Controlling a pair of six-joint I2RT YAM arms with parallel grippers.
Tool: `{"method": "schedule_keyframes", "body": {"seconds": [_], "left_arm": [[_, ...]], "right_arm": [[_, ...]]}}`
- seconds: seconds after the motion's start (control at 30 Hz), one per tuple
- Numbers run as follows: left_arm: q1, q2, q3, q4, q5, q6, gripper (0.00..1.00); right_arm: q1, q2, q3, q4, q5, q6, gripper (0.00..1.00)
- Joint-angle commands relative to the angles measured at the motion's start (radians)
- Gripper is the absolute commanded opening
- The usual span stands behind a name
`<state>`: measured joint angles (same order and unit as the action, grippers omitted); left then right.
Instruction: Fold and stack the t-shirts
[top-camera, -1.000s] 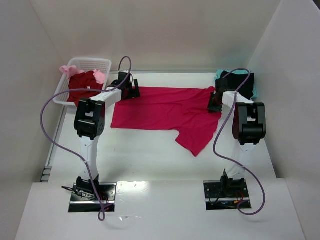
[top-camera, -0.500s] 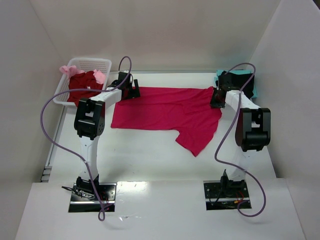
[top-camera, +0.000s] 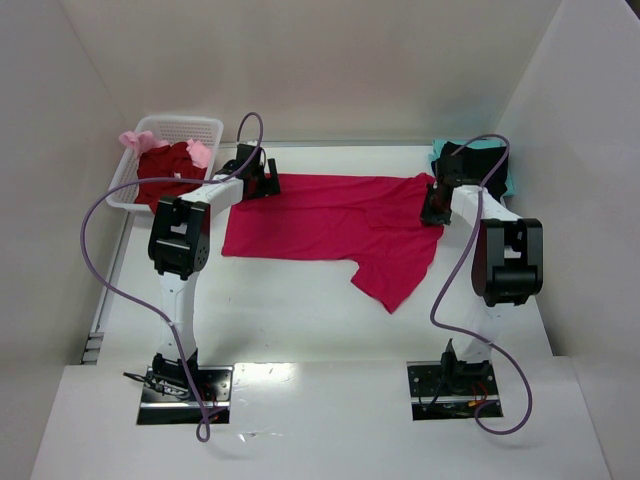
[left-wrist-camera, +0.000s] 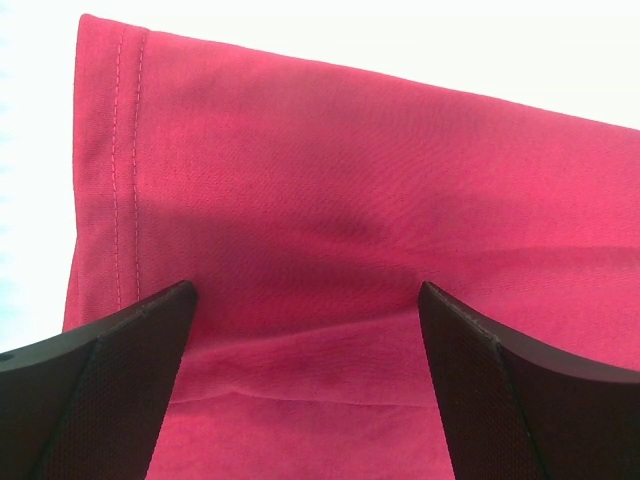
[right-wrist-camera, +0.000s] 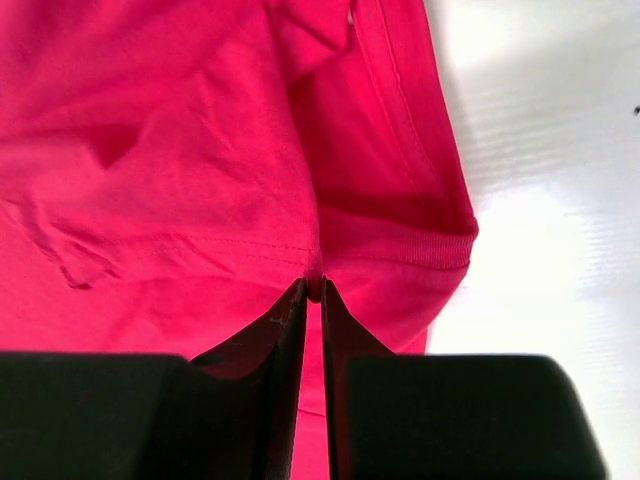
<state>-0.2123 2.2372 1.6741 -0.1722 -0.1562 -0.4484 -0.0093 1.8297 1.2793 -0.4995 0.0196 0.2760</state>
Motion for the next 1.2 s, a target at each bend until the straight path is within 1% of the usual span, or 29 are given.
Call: {"method": "schedule_keyframes", "body": {"seconds": [0.0,0.03,0.1,0.2,0.27,0.4,0.97,1.17], "left_arm": [[0.005,0.006,0.016,0.008,0.009,0.005,0.99],[0.005,0.006,0.016,0.008,0.009,0.005,0.99],[0.005,0.006,0.016,0.008,0.009,0.005,0.99],[0.005,0.006,0.016,0.008,0.009,0.005,0.99],[0.005,0.006,0.027,-0.001,0.009,0.005,0.99],[0.005,0.006,0.027,-0.001,0.009,0.005,0.99],[0.014,0.006,0.027,-0.001,0.009,0.005,0.99],[0.014,0.006,0.027,-0.001,0.009,0.005,0.99]], "right_arm": [[-0.001,-0.032,-0.015,-0.016,0.014,0.003,0.12],[-0.001,-0.032,-0.015,-0.016,0.014,0.003,0.12],[-0.001,-0.023,-0.015,-0.016,0.005,0.003,0.06],[-0.001,-0.023,-0.026,-0.016,-0.006,0.003,0.04],[-0.001,-0.012,-0.026,-0.016,-0.006,0.012,0.00],[-0.001,-0.012,-0.035,-0.016,-0.027,0.012,0.00],[-0.001,-0.041,-0.077,-0.060,-0.018,0.032,0.00],[-0.001,-0.050,-0.087,-0.079,-0.037,0.042,0.00]]}}
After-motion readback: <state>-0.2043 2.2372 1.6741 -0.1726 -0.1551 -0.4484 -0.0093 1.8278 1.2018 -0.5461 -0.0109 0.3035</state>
